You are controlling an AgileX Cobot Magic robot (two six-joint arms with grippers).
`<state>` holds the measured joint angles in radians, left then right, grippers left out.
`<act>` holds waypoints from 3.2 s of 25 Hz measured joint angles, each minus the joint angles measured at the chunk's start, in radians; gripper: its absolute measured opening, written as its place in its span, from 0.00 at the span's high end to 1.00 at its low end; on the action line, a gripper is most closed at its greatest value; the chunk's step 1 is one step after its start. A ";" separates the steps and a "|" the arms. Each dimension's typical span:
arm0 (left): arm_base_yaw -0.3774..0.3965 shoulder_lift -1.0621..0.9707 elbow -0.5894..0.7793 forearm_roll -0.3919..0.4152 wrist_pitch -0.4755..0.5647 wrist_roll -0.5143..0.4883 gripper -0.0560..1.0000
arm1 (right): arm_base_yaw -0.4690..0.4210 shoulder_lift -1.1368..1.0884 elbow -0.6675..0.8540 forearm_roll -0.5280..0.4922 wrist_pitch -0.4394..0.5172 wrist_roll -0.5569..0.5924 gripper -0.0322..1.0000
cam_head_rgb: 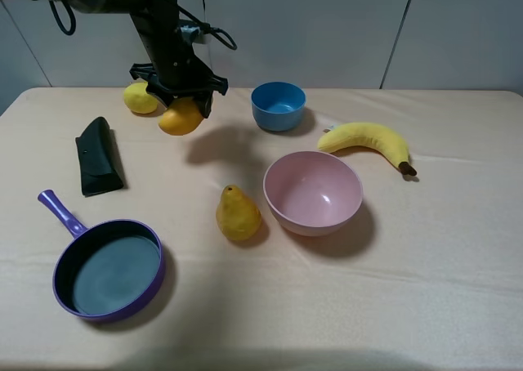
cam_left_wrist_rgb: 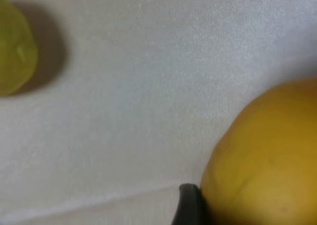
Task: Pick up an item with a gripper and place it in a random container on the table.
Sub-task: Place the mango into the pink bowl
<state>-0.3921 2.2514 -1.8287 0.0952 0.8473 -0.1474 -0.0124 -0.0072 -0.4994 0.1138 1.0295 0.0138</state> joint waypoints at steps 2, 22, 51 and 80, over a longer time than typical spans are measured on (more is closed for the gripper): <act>0.000 -0.018 -0.001 0.000 0.010 0.000 0.36 | 0.000 0.000 0.000 0.000 0.000 0.000 0.30; -0.164 -0.029 -0.133 -0.005 0.125 -0.001 0.36 | 0.000 0.000 0.000 0.000 0.000 0.000 0.30; -0.529 0.020 -0.145 -0.008 0.015 -0.038 0.36 | 0.000 0.000 0.000 0.000 0.000 0.000 0.30; -0.538 0.079 -0.140 -0.056 0.073 -0.048 0.36 | 0.000 0.000 0.000 0.000 0.000 0.000 0.30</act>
<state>-0.9298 2.3304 -1.9683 0.0395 0.9202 -0.1953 -0.0124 -0.0072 -0.4994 0.1138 1.0295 0.0138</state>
